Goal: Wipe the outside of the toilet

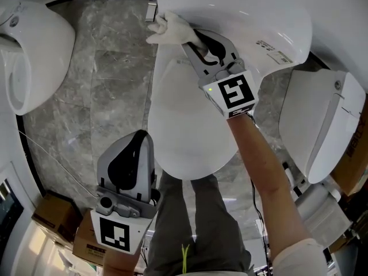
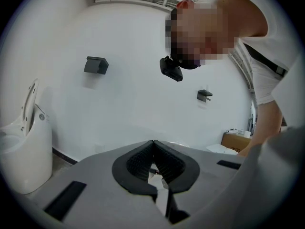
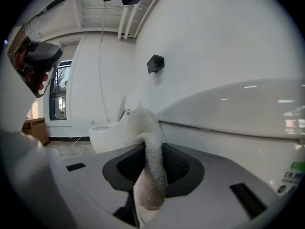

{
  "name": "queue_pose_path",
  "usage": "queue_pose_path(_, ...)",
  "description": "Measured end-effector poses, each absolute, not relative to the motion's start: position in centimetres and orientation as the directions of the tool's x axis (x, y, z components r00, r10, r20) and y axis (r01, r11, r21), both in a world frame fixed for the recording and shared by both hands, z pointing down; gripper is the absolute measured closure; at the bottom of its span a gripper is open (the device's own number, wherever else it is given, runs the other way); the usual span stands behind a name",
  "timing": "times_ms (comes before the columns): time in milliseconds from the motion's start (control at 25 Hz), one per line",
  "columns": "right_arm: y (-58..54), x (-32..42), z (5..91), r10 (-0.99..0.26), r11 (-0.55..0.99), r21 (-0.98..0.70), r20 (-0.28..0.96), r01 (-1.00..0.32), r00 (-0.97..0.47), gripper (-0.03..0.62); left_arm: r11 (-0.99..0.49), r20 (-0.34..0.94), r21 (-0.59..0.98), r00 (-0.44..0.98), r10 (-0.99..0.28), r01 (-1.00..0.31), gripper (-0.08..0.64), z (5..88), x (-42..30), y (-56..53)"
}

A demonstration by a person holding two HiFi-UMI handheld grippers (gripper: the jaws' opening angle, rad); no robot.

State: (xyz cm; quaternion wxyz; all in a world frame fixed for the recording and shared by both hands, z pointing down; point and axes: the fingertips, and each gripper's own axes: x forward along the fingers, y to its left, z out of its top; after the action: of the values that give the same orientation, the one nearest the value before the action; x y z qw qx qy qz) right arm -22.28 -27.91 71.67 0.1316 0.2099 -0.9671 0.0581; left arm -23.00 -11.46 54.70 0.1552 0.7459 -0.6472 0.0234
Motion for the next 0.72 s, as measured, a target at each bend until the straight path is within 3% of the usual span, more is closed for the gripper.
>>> queue_pose_path(720, -31.5, -12.5, 72.4, -0.523, 0.826, -0.06, 0.294, -0.561, -0.8, 0.476, -0.185, 0.234, 0.204, 0.232, -0.944, -0.961, 0.543, 54.8, -18.7, -14.2)
